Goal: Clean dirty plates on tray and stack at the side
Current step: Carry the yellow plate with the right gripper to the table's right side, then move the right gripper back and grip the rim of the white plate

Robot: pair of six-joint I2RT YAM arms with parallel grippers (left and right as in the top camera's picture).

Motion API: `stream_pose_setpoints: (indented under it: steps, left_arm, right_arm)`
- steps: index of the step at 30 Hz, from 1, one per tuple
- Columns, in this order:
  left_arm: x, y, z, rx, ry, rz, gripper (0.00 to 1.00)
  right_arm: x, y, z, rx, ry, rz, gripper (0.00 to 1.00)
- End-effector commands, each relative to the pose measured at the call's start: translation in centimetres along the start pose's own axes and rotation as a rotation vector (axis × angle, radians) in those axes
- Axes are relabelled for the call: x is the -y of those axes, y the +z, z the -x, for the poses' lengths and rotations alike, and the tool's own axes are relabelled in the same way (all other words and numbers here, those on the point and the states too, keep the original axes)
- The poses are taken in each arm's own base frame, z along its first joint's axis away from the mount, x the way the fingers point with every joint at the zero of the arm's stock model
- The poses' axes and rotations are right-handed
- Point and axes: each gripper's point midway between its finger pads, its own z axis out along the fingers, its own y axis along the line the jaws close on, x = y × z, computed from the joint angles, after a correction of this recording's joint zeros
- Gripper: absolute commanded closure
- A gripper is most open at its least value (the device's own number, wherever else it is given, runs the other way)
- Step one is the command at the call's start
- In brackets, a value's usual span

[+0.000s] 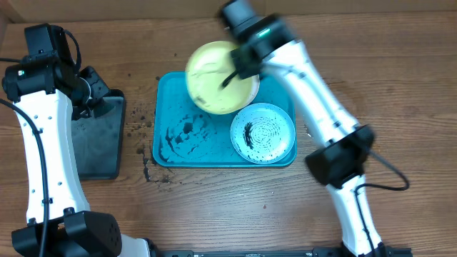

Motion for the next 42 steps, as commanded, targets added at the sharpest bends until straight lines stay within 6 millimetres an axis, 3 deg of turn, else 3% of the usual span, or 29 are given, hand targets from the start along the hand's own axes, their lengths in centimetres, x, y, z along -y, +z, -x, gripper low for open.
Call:
stream_pose_setpoints:
  steps: [1, 3, 7, 9, 12, 16, 23, 26, 27, 30, 33, 38, 39, 42]
  left_arm:
    - [-0.2, -0.1, 0.7, 0.021, 0.012, 0.008, 0.96]
    - [-0.2, -0.1, 0.8, 0.022, 0.012, 0.007, 0.96]
    - [-0.1, 0.2, 0.9, 0.027, 0.012, 0.005, 0.96]
    - [-0.1, 0.4, 0.9, 0.024, 0.012, 0.006, 0.96]
    - [-0.2, 0.4, 0.7, 0.017, 0.013, 0.006, 0.96]
    - [-0.1, 0.4, 0.9, 0.023, 0.012, 0.004, 0.96]
    - [0.0, 0.4, 1.1, 0.032, 0.012, -0.001, 0.96]
    - [0.0, 0.4, 1.1, 0.032, 0.012, 0.000, 0.96]
    - [0.0, 0.4, 1.1, 0.032, 0.012, -0.001, 0.96]
    - [0.0, 0.4, 1.1, 0.032, 0.012, -0.001, 0.96]
    - [0.2, 0.4, 1.2, 0.037, 0.014, -0.004, 0.96]
    - [0.8, 0.4, 1.2, 0.034, 0.016, -0.039, 0.96]
    - [0.9, 0.4, 1.2, 0.035, 0.016, -0.040, 0.96]
    - [0.9, 0.4, 1.2, 0.035, 0.017, -0.040, 0.96]
  right_arm:
    - [7.1, -1.2, -1.1, -0.081, 0.242, 0.126, 0.96]
    - [11.9, -0.9, -3.1, -0.156, 0.326, 0.090, 0.96]
    - [18.8, 0.1, -5.2, -0.202, 0.485, 0.083, 0.96]
    - [22.0, 1.1, -7.2, -0.252, 0.561, 0.058, 0.96]
    - [24.7, 2.4, -9.8, -0.318, 0.650, 0.054, 0.96]
    - [26.3, 4.9, -12.7, -0.389, 0.720, 0.071, 0.96]
    - [27.4, 8.8, -15.5, -0.439, 0.742, 0.037, 0.94]
    - [27.5, 9.0, -15.6, -0.438, 0.741, 0.028, 0.66]
    - [27.4, 8.8, -15.7, -0.443, 0.742, 0.030, 0.60]
    - [27.1, 8.0, -15.5, -0.454, 0.773, 0.029, 0.57]
    - [25.9, 7.0, -13.8, -0.422, 0.771, 0.091, 0.56]
    - [20.7, 5.8, -7.6, -0.270, 0.658, 0.257, 0.48]
    - [19.8, 6.0, -6.6, -0.243, 0.633, 0.266, 0.44]
    - [16.6, 6.8, -3.7, -0.158, 0.540, 0.283, 0.20]
